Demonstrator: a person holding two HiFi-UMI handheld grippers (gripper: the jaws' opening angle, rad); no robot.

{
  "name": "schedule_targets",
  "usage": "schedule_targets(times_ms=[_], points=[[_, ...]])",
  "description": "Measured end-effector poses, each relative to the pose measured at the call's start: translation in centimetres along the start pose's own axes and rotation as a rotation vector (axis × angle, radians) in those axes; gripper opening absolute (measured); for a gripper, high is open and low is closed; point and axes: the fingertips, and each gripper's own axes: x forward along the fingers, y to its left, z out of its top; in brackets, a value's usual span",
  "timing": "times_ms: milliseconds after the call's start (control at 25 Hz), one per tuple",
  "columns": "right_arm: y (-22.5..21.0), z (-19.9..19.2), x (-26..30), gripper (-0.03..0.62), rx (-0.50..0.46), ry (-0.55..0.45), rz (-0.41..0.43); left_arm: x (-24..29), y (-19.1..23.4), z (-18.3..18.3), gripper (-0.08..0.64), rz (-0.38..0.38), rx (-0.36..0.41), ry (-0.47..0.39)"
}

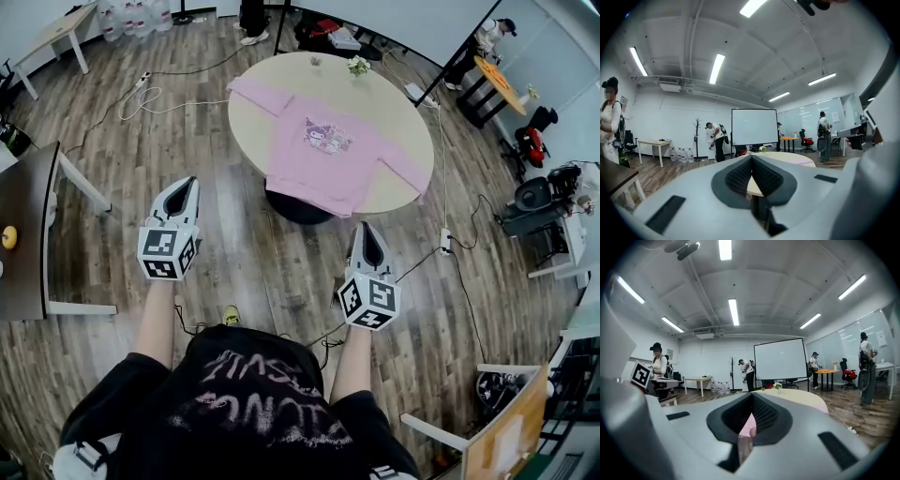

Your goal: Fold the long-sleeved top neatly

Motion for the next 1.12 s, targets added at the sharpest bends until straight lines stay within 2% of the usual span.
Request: schedule_targets(times_ms=[640,920,1120], points=[[4.4,-2.0,1.7,0.005,-0.012,0.051,-0.011,0.6,4.3,-2.6,0.008,-0.032,0.008,0.046],[3.8,-2.5,5.6,0.005,0.007,0.057,-0.015,4.2,5.7,-3.2,0.008,-0.032,0.005,0.065],[1.8,-2.8,10.2,0.005,0.025,0.060,-0.015,8.6,6.6,-3.6,0.008,-0.019,0.004,0.081]])
